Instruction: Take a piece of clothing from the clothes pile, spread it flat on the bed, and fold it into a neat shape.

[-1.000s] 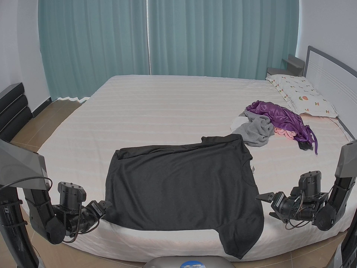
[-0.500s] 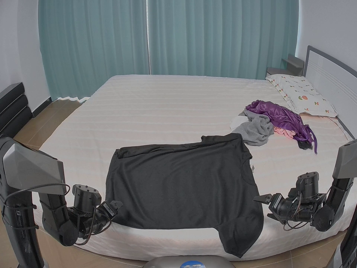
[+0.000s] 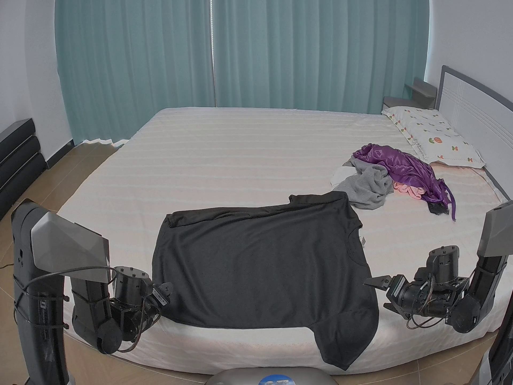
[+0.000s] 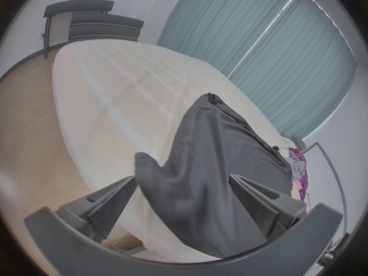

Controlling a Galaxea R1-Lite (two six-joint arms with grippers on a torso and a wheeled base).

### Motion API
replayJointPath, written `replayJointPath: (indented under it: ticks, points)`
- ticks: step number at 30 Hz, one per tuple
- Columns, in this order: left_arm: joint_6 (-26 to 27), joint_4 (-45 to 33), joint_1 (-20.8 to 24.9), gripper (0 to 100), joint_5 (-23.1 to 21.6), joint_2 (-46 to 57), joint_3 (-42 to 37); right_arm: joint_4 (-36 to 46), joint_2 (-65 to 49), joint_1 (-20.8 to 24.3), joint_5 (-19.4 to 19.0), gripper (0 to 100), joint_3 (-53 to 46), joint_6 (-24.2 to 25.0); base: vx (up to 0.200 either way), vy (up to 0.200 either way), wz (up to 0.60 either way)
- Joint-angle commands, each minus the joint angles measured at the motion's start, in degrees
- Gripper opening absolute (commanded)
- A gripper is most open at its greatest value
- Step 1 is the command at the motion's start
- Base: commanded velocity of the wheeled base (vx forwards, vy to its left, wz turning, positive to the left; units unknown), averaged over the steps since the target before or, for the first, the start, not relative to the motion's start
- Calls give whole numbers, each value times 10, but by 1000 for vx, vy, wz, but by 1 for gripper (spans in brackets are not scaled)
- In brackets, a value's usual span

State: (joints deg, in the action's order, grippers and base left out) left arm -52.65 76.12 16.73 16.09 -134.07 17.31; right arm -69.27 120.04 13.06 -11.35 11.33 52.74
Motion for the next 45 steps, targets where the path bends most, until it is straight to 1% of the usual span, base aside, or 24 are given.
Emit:
replayJointPath:
  ticks: [1,3,4,6,7,8,11,17,18,21,22,23,25,26,34,39,41,42,43,45]
  points:
    - [25,9,-29,100,19,-4,-14,-8,5,-2,-1,100,-4,0,0,0,0]
    - [31,15,-35,100,24,-3,-18,-8,7,-2,0,100,-3,0,0,0,0]
    - [43,32,-43,100,28,5,-33,-8,8,-3,0,100,-3,0,0,0,0]
    - [60,48,-43,100,30,16,-54,-9,11,-4,0,100,-3,0,0,0,0]
    - [60,48,-43,100,30,16,-54,-9,11,-4,0,100,-3,0,0,0,0]
    - [82,69,-42,100,30,36,-77,-9,10,-4,0,100,-3,0,0,0,0]
    - [87,74,-42,100,29,45,-83,-9,10,-4,0,100,-3,0,0,0,0]
    - [74,76,-44,100,11,4,-77,-9,10,-4,0,100,-3,0,0,0,0]
    - [60,76,-47,100,1,-14,-74,-9,10,-4,0,100,-4,1,0,0,0]
    - [33,76,-60,100,-29,-22,-65,-9,11,-4,0,100,-3,1,0,0,0]
    - [33,76,-60,100,-29,-22,-65,-9,11,-4,0,100,-3,1,0,0,0]
    - [20,76,-64,100,-42,-22,-64,-9,11,-4,-1,100,-3,1,0,0,0]
    - [12,77,-64,100,-43,-22,-59,-9,11,-4,-1,100,-4,1,0,0,0]
    - [11,77,-64,0,-43,-23,-55,-9,11,-4,-1,100,-3,1,0,0,0]
    - [12,77,-72,0,-34,-16,-55,-9,11,-5,-1,100,-4,1,0,0,0]
    - [24,77,-68,0,-12,3,-76,-9,11,-5,0,100,-4,1,0,0,0]
    - [40,77,-66,0,-4,12,-87,-9,10,-5,0,100,-4,1,0,0,0]
    - [67,77,-66,0,0,19,-100,-9,11,-5,0,100,-4,0,0,0,0]
    - [81,78,-66,0,3,21,-107,-9,11,-5,0,100,-4,0,0,0,0]
    - [97,78,-65,0,11,25,-118,-9,12,-5,2,100,-5,-1,0,0,0]
